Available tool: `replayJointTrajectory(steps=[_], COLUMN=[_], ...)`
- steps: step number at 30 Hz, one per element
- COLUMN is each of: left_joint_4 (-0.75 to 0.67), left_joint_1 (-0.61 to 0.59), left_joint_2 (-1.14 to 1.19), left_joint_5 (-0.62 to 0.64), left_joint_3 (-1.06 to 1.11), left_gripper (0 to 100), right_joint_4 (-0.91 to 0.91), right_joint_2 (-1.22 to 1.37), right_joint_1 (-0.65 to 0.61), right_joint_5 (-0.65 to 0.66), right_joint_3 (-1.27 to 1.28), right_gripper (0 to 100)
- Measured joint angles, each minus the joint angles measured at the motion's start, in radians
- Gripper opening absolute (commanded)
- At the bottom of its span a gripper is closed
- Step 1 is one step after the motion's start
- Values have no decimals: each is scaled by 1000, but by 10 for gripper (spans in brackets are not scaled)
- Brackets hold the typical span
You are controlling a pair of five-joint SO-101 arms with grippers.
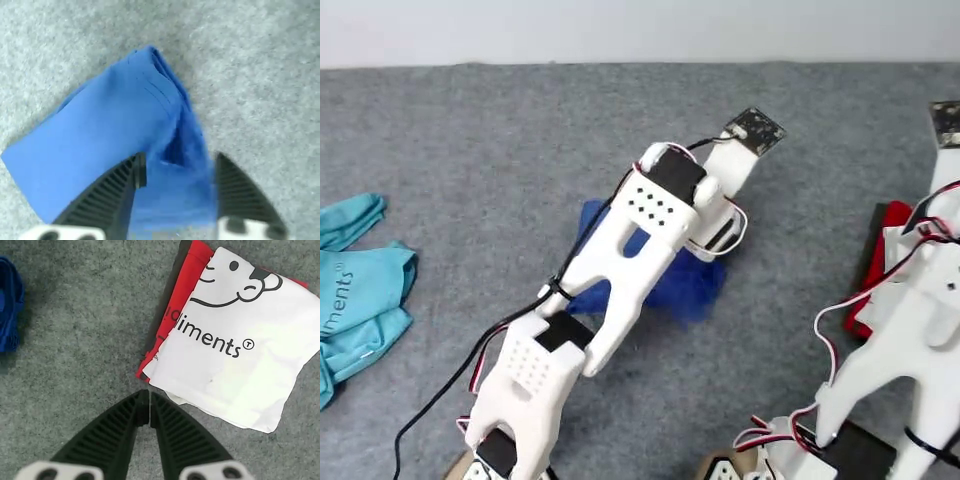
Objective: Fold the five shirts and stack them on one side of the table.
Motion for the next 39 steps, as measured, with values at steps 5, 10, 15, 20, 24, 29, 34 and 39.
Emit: replayJointTrajectory(steps=[5, 10, 15, 20, 24, 29, 34, 39], left_joint_4=[0, 0, 0, 0, -2, -3, -3, -3], left_joint_1=[-41, -176, -261, -256, -222, -199, -196, -288], left_joint_2=[-26, -44, -71, -161, -210, -212, -207, -302], left_joint_5=[0, -6, -80, -103, -112, -98, -95, -92], left_joint_3=[-2, 11, 192, 451, 609, 770, 764, 694], left_gripper=[171, 17, 13, 13, 13, 13, 13, 13], right_joint_4=[0, 0, 0, 0, 0, 0, 0, 0], right_joint_2=[0, 0, 0, 0, 0, 0, 0, 0], right_joint_1=[0, 0, 0, 0, 0, 0, 0, 0], right_joint_5=[0, 0, 0, 0, 0, 0, 0, 0], right_joint_3=[0, 0, 0, 0, 0, 0, 0, 0], right_gripper=[9, 9, 9, 9, 9, 11, 11, 11])
